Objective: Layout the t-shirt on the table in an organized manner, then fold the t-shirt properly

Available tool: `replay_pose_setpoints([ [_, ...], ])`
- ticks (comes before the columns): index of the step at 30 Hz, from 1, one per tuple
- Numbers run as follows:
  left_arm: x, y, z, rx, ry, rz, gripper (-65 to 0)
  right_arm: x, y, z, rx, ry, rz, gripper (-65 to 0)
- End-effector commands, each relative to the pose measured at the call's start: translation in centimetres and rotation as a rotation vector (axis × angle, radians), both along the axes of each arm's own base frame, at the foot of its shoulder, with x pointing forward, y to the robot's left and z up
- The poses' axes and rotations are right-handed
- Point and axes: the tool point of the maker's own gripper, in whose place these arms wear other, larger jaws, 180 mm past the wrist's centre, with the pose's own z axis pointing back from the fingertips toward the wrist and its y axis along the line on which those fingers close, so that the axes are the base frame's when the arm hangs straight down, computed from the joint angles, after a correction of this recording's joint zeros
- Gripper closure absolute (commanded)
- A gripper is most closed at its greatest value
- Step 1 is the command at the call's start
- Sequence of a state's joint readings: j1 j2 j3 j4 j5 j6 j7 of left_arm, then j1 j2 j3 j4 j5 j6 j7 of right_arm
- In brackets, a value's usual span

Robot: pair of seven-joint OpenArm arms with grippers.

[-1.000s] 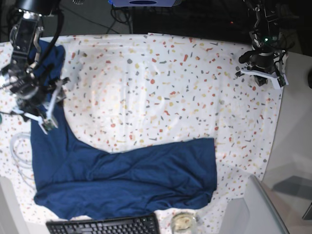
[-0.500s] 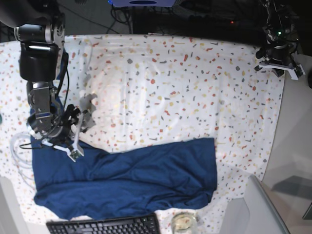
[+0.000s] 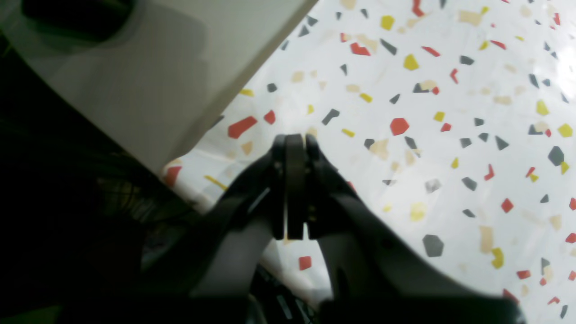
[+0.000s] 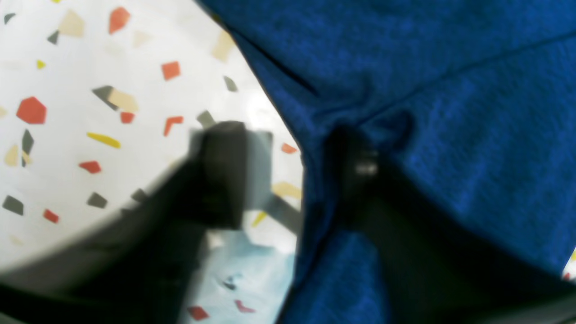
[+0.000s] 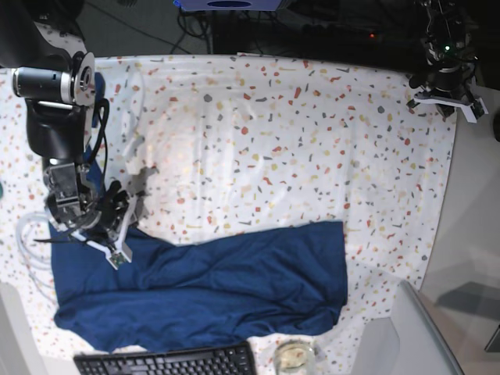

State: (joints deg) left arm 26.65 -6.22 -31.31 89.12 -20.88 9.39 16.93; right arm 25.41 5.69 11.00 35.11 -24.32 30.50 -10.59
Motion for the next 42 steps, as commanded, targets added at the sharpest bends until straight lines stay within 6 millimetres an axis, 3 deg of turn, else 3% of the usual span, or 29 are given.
replay_pose_setpoints([
  [1, 0.4, 0.7, 1.1, 0.041, -0.024, -0.007, 0.0, 0.6, -1.9, 0.5, -0.057, -0.004, -0.021, -9.6],
  [3, 0.4, 0.7, 1.1, 0.04, -0.024, -0.008, 0.0, -0.1, -1.8, 0.0, -0.059, 0.012, -0.02, 0.0],
  [7, 0.4, 0.8, 1.1, 0.04, -0.023, -0.006, 0.0, -3.1, -2.0, -1.0, -0.088, 0.017, -0.011, 0.0],
  [11, 0.6, 0.7, 1.1, 0.039, -0.025, -0.009, 0.0, -6.7, 0.9, -0.9, -0.09, 0.039, 0.092, 0.0],
  [15, 0.9, 0.4, 1.1, 0.033, -0.029, -0.014, 0.0, -9.5, 2.2, 0.4, -0.112, 0.03, 0.137, 0.0],
  [20, 1.0, 0.5, 1.1, 0.034, -0.03, -0.015, 0.0, -13.3, 1.8, 1.1, -0.161, 0.067, 0.169, 0.0],
  [24, 1.2, 0.3, 1.1, 0.034, -0.031, -0.023, 0.0, -15.3, 1.4, 1.2, -0.179, 0.076, 0.174, 0.0],
  [26, 2.1, -1.2, 0.6, 0.017, -0.027, -0.071, 0.0, -15.5, 1.4, 1.0, -0.178, 0.081, 0.175, 0.0],
  [30, 5.8, -4.8, -0.1, -0.031, -0.058, -0.162, 0.0, -15.5, 1.4, 1.1, -0.178, 0.08, 0.173, 0.0],
  [34, 10.9, -7.6, -0.7, -0.081, -0.102, -0.22, 0.0, -15.5, 1.4, 1.1, -0.178, 0.08, 0.175, 0.0],
  [39, 17.1, -10.0, -0.7, -0.121, -0.143, -0.267, -38.8, -15.5, 1.4, 1.1, -0.179, 0.08, 0.175, 0.0],
  [42, 19.8, -11.4, -1.1, -0.139, -0.138, -0.297, -50.5, -15.5, 1.4, 1.0, -0.179, 0.082, 0.175, 0.0],
])
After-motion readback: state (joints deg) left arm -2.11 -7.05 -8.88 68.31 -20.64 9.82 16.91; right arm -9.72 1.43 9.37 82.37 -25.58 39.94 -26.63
